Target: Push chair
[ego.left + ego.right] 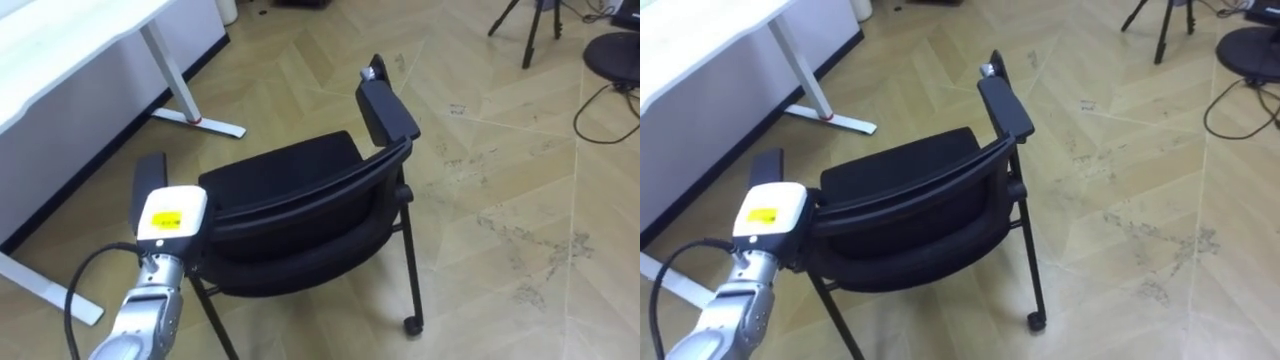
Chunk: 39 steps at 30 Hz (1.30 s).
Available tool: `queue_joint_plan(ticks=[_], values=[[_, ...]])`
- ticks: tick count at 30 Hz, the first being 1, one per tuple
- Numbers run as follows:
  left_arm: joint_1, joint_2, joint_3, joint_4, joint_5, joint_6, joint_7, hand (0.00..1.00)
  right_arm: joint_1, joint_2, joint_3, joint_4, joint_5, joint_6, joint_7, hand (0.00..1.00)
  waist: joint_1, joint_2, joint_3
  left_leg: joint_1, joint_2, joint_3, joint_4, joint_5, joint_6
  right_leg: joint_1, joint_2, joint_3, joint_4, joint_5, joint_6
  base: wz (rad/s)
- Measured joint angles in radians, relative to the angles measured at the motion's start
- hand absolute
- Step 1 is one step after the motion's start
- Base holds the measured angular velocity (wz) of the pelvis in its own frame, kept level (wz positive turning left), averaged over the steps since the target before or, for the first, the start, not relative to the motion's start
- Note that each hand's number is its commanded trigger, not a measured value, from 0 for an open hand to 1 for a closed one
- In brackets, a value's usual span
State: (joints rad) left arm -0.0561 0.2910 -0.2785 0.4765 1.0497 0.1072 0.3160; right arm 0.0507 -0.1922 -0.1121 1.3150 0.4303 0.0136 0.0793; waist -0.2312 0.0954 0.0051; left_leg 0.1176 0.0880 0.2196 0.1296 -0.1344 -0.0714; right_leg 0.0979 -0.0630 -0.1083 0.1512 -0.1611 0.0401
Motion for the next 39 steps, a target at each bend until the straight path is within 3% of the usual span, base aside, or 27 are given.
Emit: queue_joint_plan(ticks=[9, 12, 16, 21, 24, 29, 35, 39], values=[[0.015, 0.01, -0.013, -0.027, 0.011, -0.005, 0.005, 1.0, -0.005, -0.002, -0.01, -0.001, -0.005, -0.001, -0.018, 0.0, -0.005, -0.009, -0.0006, 0.003, 0.0, 0.001, -0.002, 0.0, 0.0, 0.002, 0.0, 0.002, 0.0, 0.0, 0.0, 0.0], [0.016, 0.011, -0.002, -0.027, 0.015, -0.007, 0.005, 1.0, -0.01, -0.003, -0.069, -0.001, -0.022, -0.001, -0.055, 0.0, -0.009, -0.009, -0.0005, 0.002, 0.0, 0.001, -0.001, 0.0, 0.0, 0.001, 0.0, 0.001, 0.001, 0.0, 0.0, 0.0], [0.02, 0.013, 0.006, -0.03, 0.016, -0.014, 0.007, 1.0, -0.025, -0.028, -0.111, -0.011, -0.059, -0.004, -0.122, 0.0, -0.008, -0.012, 0.0013, 0.004, 0.0, 0.001, -0.001, 0.0, 0.0, -0.001, 0.0, 0.005, 0.003, 0.0, 0.0, -0.01], [0.014, 0.036, 0.002, -0.032, 0.001, -0.026, 0.023, 1.0, -0.087, -0.06, -0.121, -0.081, -0.228, -0.008, -0.221, 0.0, -0.008, -0.023, 0.0089, -0.006, 0.0, 0.003, -0.001, 0.0, 0.0, -0.019, 0.0, 0.007, 0.02, -0.003, 0.001, 0.0], [0.009, 0.047, 0.001, -0.047, 0.0, -0.03, 0.023, 1.0, -0.12, -0.075, -0.107, -0.17, -0.315, -0.025, -0.298, 0.0, 0.0, -0.036, 0.0081, -0.02, 0.0, 0.005, 0.002, 0.0, 0.001, -0.036, 0.0, 0.011, 0.025, -0.002, 0.001, -0.03], [0.007, 0.051, -0.01, -0.07, 0.006, -0.034, 0.012, 1.0, -0.13, -0.093, -0.068, -0.408, -0.549, -0.034, -0.4, 0.0, 0.046, -0.053, -0.0012, -0.02, 0.001, 0.028, 0.002, 0.0, 0.001, -0.048, 0.001, 0.025, 0.035, -0.002, 0.0, -0.1], [0.01, 0.06, -0.02, -0.104, 0.008, -0.037, -0.028, 1.0, -0.131, -0.091, 0.028, -0.771, -0.837, -0.038, -0.452, 0.0, 0.086, -0.06, -0.0022, -0.008, 0.002, 0.056, 0.001, 0.0, 0.001, -0.048, 0.002, 0.048, 0.037, -0.001, 0.0, -0.11], [0.024, 0.081, -0.022, -0.155, 0.013, -0.035, -0.05, 1.0, -0.129, -0.092, 0.096, -0.89, -0.953, -0.045, -0.451, 0.0, 0.101, -0.069, -0.0026, -0.003, 0.002, 0.065, 0.0, 0.0, 0.0, -0.047, 0.002, 0.054, 0.037, -0.001, 0.0, -0.07]])
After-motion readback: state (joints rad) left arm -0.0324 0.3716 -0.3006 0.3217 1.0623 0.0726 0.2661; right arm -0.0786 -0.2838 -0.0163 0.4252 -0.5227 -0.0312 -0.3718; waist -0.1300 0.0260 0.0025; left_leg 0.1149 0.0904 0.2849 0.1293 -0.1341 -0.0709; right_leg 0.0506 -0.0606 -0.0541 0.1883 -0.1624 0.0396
